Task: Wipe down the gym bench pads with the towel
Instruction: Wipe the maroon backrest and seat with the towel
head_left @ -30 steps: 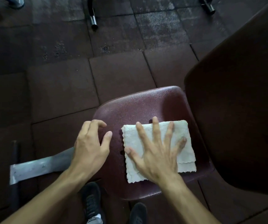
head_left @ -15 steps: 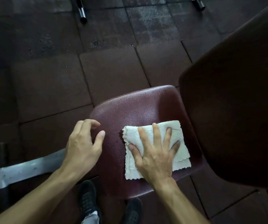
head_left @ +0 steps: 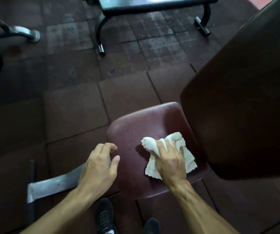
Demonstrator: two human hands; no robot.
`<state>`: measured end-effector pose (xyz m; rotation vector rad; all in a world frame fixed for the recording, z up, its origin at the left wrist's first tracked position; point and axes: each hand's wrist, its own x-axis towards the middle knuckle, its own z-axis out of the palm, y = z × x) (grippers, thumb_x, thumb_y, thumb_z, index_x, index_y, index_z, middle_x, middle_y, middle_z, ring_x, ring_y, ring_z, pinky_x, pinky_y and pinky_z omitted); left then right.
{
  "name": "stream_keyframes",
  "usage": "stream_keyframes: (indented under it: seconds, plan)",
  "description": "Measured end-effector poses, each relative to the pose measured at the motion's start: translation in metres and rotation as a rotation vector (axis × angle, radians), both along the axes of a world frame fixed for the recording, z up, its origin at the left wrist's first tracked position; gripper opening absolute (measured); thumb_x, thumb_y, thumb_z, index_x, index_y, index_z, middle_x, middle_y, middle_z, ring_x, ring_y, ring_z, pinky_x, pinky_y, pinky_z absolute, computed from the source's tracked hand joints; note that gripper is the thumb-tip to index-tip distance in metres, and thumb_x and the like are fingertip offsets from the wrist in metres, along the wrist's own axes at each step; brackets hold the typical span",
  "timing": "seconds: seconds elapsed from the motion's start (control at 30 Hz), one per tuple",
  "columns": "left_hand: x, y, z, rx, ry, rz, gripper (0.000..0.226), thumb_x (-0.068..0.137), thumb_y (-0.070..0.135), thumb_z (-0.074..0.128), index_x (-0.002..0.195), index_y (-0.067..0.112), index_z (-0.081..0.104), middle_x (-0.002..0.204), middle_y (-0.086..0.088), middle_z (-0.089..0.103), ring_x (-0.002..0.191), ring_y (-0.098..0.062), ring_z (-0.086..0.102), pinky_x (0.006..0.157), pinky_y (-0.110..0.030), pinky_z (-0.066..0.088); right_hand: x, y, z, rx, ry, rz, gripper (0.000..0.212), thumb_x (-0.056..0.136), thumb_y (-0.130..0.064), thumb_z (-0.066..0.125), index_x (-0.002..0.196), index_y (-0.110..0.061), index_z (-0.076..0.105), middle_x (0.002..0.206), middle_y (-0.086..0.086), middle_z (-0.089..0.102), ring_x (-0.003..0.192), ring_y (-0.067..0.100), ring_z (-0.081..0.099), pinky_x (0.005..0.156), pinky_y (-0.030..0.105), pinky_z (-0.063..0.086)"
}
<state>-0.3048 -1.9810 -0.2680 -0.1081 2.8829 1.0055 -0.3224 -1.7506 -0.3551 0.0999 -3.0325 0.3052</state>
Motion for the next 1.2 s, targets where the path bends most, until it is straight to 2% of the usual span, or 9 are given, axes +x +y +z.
stream_keyframes:
  seconds: [0.23,0.4,0.47,0.57,0.73,0.83,1.0,1.13,1.2]
  plan:
    - [0.024,0.014,0.101,-0.122,-0.028,-0.12,0.031,0.089,0.034,0.065,0.119,0.034,0.055,0.108,0.018,0.054,0.103,-0.009,0.057,0.088,-0.037,0.052,0.034,0.014,0.113,-0.088,0.064,0.058,0.028,0.095,-0.031,0.056,0.121,-0.02,0.06,0.121,0.002,0.06,0.117,0.035,0.059,0.091,0.058,0.048]
    - [0.025,0.028,0.211,-0.276,0.018,-0.275,0.048,0.093,0.045,0.056,0.138,0.033,0.045,0.13,0.014,0.049,0.116,-0.014,0.051,0.098,-0.032,0.045,0.031,0.008,0.247,-0.157,0.321,0.027,0.032,0.097,-0.037,0.057,0.121,-0.017,0.063,0.119,0.009,0.066,0.112,0.041,0.064,0.086,0.061,0.05]
    - [0.019,0.031,0.26,-0.364,0.113,-0.334,0.059,0.094,0.049,0.053,0.147,0.031,0.036,0.143,0.01,0.042,0.129,-0.017,0.043,0.106,-0.033,0.04,0.031,0.007,0.307,-0.149,0.422,0.037,0.04,0.088,-0.036,0.065,0.123,-0.017,0.06,0.122,0.012,0.067,0.115,0.045,0.064,0.085,0.063,0.053]
    - [0.011,0.029,0.328,-0.449,0.249,-0.374,0.073,0.093,0.055,0.051,0.155,0.029,0.022,0.159,0.003,0.025,0.147,-0.022,0.023,0.119,-0.036,0.024,0.031,0.004,0.39,-0.084,0.568,0.006,0.046,0.087,-0.039,0.058,0.126,-0.016,0.055,0.125,0.017,0.067,0.119,0.048,0.062,0.086,0.066,0.052]
    - [0.009,0.013,0.416,-0.517,0.521,-0.394,0.09,0.084,0.068,0.054,0.157,0.028,0.018,0.163,-0.006,0.021,0.15,-0.033,0.018,0.12,-0.049,0.022,0.053,-0.011,0.488,-0.044,0.683,-0.036,0.051,0.081,-0.037,0.057,0.128,-0.016,0.052,0.128,0.018,0.064,0.119,0.051,0.059,0.088,0.07,0.048]
    - [0.014,0.006,0.449,-0.517,0.586,-0.398,0.095,0.084,0.072,0.051,0.158,0.03,0.009,0.165,-0.006,0.013,0.151,-0.033,0.012,0.121,-0.049,0.017,0.066,-0.017,0.518,0.014,0.707,-0.07,0.047,0.091,-0.043,0.055,0.13,-0.018,0.05,0.131,0.017,0.063,0.122,0.05,0.058,0.091,0.071,0.048]
    - [0.035,0.01,0.471,-0.509,0.618,-0.482,0.097,0.084,0.077,0.043,0.157,0.033,-0.002,0.166,-0.003,0.003,0.152,-0.031,0.003,0.123,-0.048,0.009,0.099,-0.017,0.546,0.065,0.687,-0.162,0.056,0.081,-0.032,0.079,0.129,-0.015,0.054,0.132,0.018,0.061,0.123,0.052,0.057,0.09,0.074,0.047]
    - [0.054,0.02,0.471,-0.436,0.621,-0.544,0.098,0.081,0.078,0.044,0.157,0.034,0.001,0.166,-0.003,0.003,0.152,-0.029,0.001,0.122,-0.047,0.008,0.133,-0.015,0.549,0.084,0.708,-0.215,0.052,0.084,-0.033,0.072,0.129,-0.014,0.056,0.132,0.018,0.061,0.123,0.049,0.056,0.092,0.073,0.046]
    - [0.065,0.026,0.465,-0.408,0.621,-0.587,0.101,0.074,0.084,0.032,0.158,0.033,0.006,0.166,-0.003,0.007,0.152,-0.029,0.004,0.121,-0.047,0.01,0.152,-0.012,0.542,0.113,0.716,-0.244,0.054,0.082,-0.031,0.078,0.128,-0.014,0.057,0.131,0.019,0.062,0.124,0.049,0.057,0.092,0.071,0.047]
